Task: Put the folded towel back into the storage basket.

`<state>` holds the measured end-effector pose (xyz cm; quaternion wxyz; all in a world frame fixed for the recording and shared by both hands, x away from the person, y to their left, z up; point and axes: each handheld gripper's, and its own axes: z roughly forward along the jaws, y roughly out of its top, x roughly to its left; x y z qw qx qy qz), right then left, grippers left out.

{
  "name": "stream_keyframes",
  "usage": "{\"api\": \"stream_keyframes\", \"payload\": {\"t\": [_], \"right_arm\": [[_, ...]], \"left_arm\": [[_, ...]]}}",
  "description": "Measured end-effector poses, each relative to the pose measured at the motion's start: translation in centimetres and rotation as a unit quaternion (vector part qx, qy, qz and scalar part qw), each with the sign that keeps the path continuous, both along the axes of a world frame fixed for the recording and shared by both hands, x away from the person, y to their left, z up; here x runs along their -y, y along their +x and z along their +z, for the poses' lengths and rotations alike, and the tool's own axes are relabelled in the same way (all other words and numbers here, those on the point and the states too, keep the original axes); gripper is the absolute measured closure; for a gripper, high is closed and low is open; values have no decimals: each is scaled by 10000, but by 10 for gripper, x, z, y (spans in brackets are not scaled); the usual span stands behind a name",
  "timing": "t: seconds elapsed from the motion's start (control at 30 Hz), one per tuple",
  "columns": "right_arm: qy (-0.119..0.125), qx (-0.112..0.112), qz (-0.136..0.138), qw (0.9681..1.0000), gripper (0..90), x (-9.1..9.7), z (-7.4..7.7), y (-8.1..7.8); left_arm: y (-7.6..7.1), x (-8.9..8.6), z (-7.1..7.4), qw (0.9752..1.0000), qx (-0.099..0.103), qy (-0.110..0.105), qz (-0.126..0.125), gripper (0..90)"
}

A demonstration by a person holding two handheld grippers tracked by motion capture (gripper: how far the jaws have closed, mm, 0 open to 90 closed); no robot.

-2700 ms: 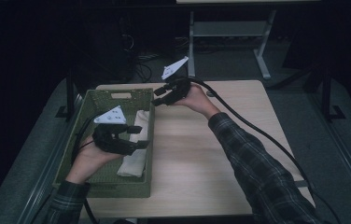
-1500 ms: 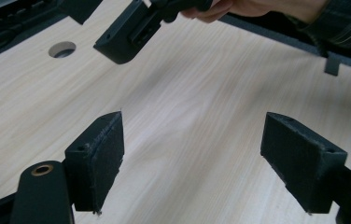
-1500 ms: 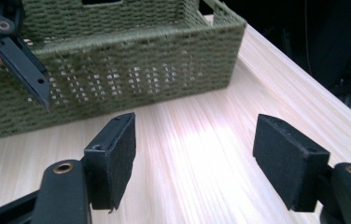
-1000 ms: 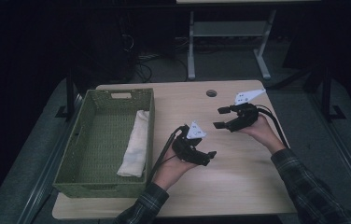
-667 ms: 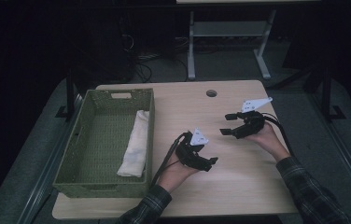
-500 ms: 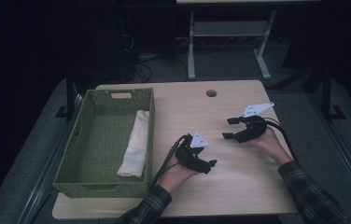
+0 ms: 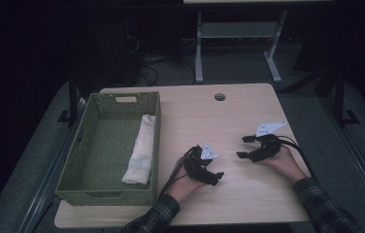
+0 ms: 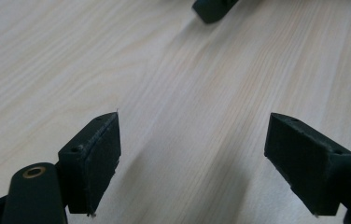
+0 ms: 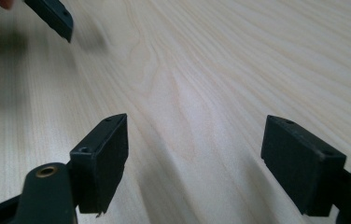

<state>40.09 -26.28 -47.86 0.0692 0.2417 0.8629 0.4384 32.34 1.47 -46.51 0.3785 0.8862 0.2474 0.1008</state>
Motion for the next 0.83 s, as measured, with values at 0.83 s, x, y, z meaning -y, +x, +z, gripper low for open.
{"api": "stream_keyframes", "payload": {"t": [0.83], "right_arm": [[-516, 20, -86, 9986, 200, -9, -4, -4]], "left_arm": [[0, 2, -14, 9999, 31, 9, -122, 146]]}}
